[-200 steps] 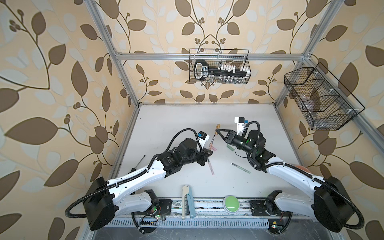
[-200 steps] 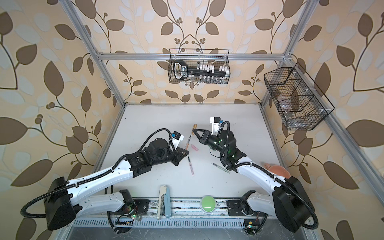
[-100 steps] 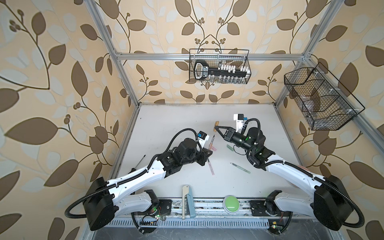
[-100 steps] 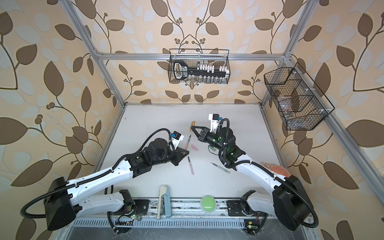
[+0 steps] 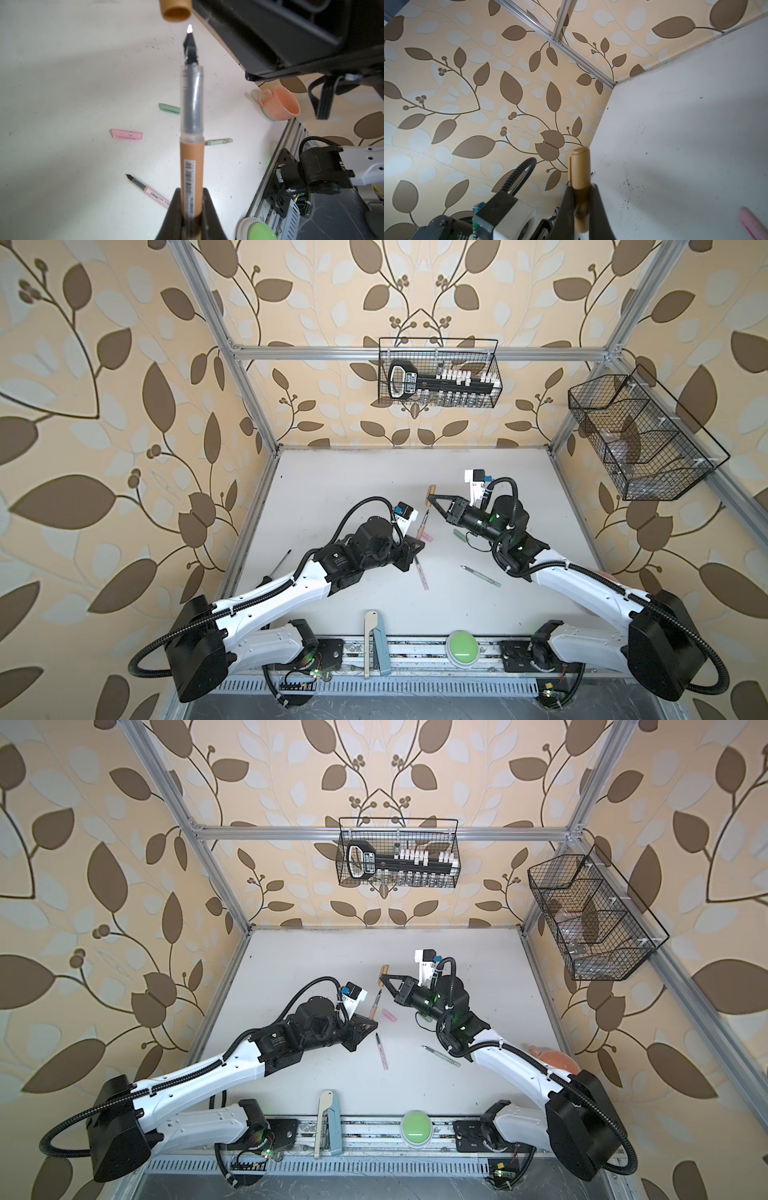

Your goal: Insert the pens into the pen caps

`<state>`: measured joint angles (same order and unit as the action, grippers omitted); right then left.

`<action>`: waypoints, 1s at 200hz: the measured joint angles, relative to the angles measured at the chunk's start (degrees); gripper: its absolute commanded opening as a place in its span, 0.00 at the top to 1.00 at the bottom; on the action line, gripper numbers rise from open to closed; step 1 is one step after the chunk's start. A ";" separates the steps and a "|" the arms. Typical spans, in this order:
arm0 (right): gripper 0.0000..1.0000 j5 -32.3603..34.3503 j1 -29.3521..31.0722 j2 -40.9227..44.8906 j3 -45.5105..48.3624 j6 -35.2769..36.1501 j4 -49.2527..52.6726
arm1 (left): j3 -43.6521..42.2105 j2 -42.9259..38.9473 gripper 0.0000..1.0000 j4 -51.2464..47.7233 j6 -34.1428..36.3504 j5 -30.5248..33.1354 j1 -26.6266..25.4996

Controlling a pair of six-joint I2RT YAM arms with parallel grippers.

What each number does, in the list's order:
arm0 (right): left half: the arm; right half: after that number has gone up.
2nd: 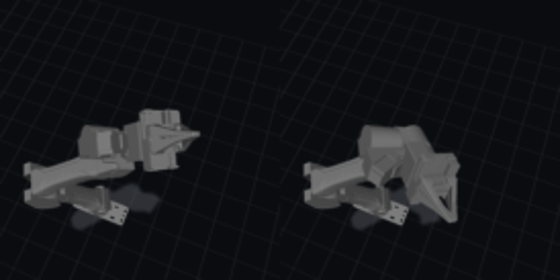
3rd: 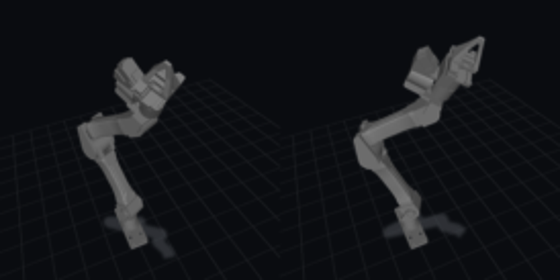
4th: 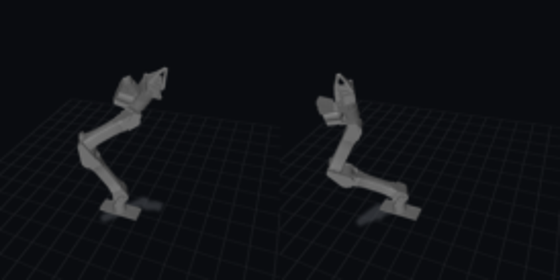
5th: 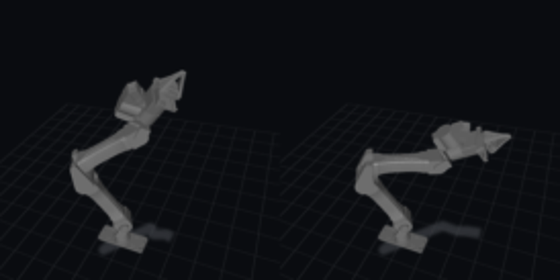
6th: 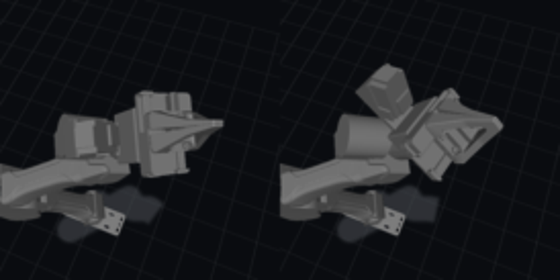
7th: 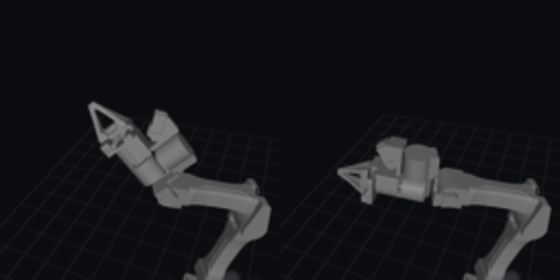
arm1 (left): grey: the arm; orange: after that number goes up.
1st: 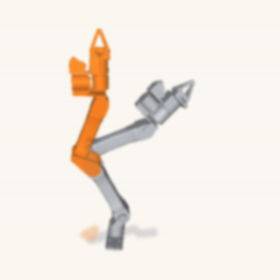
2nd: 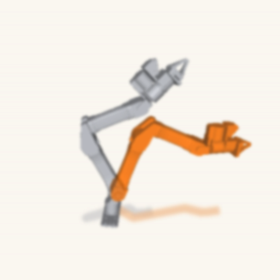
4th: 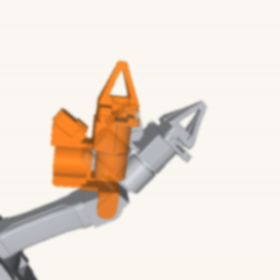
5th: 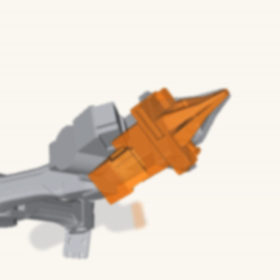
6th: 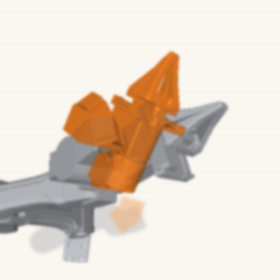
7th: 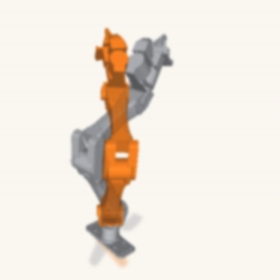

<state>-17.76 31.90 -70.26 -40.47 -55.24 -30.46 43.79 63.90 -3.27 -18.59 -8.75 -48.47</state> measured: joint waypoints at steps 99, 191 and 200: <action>0.96 -0.07 -1.27 -0.39 0.02 -0.87 -1.66 | -0.04 -0.20 1.00 0.00 -0.02 0.00 0.00; 0.97 -0.20 0.57 -0.70 0.94 -1.25 -2.10 | -0.04 -0.20 1.00 0.00 -0.04 0.22 0.00; 0.97 -0.20 0.63 -0.70 1.05 -1.31 -2.10 | -0.04 -0.20 1.00 0.00 -0.02 0.26 0.00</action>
<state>-17.96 32.53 -70.96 -39.42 -56.55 -32.56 43.75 63.70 -3.27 -18.61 -8.49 -48.47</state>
